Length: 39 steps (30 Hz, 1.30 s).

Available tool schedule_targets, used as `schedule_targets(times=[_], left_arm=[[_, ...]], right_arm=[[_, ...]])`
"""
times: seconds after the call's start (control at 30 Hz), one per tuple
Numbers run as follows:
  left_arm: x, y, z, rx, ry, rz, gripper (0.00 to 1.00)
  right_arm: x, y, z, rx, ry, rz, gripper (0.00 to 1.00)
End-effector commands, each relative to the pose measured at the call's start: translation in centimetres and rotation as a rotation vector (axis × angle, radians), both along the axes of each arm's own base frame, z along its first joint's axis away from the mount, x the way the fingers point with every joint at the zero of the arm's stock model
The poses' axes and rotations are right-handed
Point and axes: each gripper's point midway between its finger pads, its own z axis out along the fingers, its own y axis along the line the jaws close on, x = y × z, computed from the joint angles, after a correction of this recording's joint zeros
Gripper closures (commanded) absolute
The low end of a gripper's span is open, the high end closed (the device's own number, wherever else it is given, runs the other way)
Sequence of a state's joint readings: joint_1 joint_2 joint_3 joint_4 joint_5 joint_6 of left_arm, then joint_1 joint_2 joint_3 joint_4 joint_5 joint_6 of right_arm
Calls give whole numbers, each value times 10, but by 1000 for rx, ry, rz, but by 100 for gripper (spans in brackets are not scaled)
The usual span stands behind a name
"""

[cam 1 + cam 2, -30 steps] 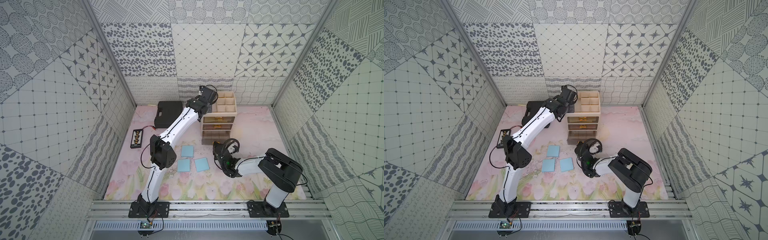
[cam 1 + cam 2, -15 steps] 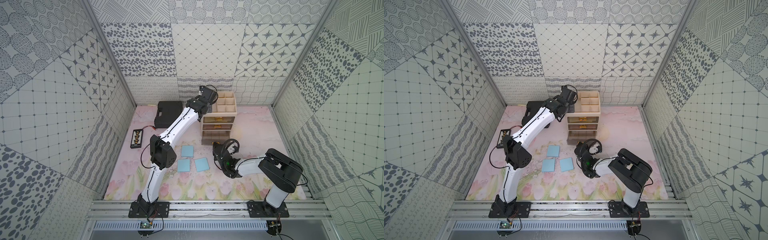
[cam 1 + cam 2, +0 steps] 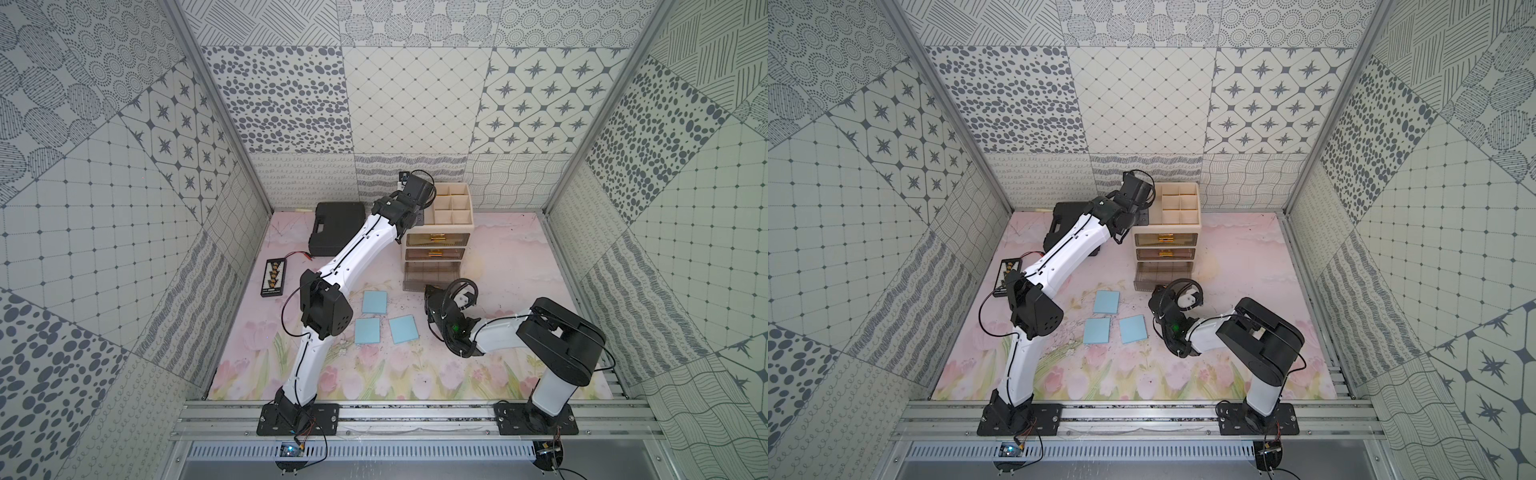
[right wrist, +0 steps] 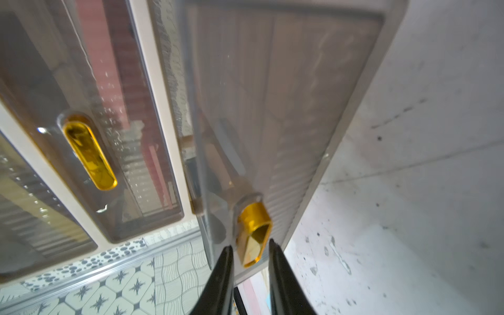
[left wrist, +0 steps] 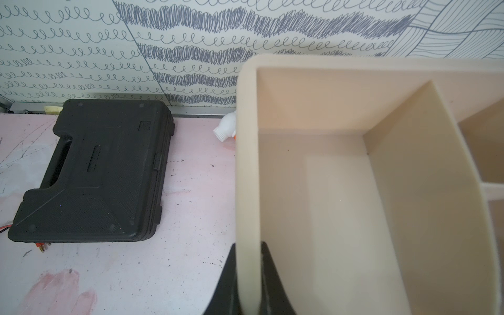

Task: Please put the sticky notes in the drawer by color
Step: Open the drawer in the storage box.

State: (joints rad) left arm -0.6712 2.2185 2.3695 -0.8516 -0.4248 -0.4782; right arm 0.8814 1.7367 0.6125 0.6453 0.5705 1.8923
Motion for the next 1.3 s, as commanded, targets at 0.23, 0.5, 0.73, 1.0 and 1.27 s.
schedule_targets(times=[0.23,0.5,0.73,1.0,1.27], left_arm=[[-44,-12,-68,21,284,-61,100],[-46,-15,-67,10,295,-89,100],[-54,-13,-57,-82,325,-145,36],[-41,4,-16,-265,253,-153,10],[-36,38,27,-296,165,-113,8]], right_arm=[[-10,-18,28,-59,-48,7,42],[-14,-27,85,-69,-140,85,44],[-46,-87,200,-412,-275,137,50],[-63,-104,228,-731,-276,274,45],[-59,-46,203,-833,-255,616,41]])
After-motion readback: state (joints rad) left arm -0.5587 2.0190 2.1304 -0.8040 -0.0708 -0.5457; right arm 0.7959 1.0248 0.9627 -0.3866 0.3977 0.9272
